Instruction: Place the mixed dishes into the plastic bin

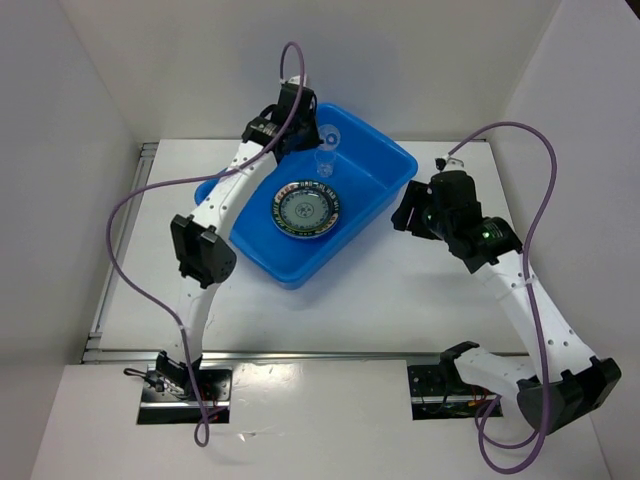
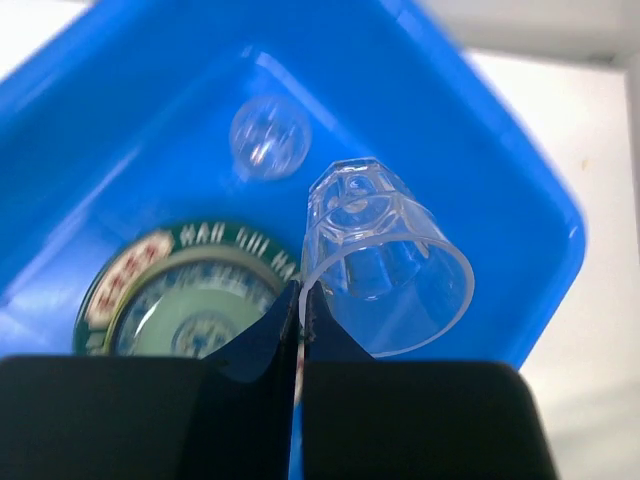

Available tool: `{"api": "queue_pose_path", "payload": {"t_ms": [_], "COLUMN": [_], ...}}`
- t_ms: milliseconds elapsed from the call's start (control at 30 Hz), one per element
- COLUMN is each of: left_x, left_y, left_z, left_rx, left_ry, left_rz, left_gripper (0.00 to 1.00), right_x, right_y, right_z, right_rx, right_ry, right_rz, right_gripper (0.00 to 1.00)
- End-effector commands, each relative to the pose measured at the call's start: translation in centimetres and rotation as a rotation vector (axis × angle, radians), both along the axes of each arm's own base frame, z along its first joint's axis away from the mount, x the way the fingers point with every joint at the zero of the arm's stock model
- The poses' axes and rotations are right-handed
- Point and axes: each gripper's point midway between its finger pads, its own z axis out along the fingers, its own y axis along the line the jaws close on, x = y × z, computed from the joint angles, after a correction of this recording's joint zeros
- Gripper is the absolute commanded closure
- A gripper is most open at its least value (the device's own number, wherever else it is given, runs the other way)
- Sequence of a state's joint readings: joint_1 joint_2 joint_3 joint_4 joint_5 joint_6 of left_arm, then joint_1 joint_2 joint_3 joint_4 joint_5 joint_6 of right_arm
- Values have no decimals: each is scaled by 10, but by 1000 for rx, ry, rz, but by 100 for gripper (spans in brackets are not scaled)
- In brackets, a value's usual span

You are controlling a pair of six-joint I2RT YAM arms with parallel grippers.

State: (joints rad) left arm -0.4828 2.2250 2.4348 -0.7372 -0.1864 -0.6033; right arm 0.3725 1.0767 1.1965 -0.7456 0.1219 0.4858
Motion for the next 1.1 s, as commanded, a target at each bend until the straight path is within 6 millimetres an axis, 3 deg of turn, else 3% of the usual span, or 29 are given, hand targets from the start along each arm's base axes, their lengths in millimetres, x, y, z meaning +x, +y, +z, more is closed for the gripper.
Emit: {"api": "queue_pose_path", "payload": {"t_ms": [0, 33, 67, 200, 333, 700, 1033, 1067], "left_x": [25, 32, 37, 54, 65, 82, 87, 87], "left_y": [-15, -11, -12, -2, 4, 4, 4, 4], "left_z": [19, 21, 3, -18, -23, -75, -88, -88], "left_rx": [10, 14, 32, 59, 79, 137, 132, 132], "left_ry": [-124, -140, -116, -113, -136, -103, -89, -89], "left_rz": [1, 6, 13, 48, 66, 83, 73, 73], "left_gripper": [100, 100, 100, 100, 100, 100, 100, 93], "right_x": [-1, -3, -3, -7, -8, -17, -20, -20], "right_y": [-9, -9, -9, -12, -12, -11, -12, -12], "right_z": [0, 3, 3, -2, -6, -16, -15, -15], "right_rx": [11, 14, 14, 10, 13, 33, 33, 33], "right_ry": [-10, -18, -18, -2, 10, 56, 56, 56], "right_rz": [-49, -49, -49, -62, -68, -73, -73, -73], "right_gripper": [34, 34, 34, 34, 34, 34, 34, 34]}}
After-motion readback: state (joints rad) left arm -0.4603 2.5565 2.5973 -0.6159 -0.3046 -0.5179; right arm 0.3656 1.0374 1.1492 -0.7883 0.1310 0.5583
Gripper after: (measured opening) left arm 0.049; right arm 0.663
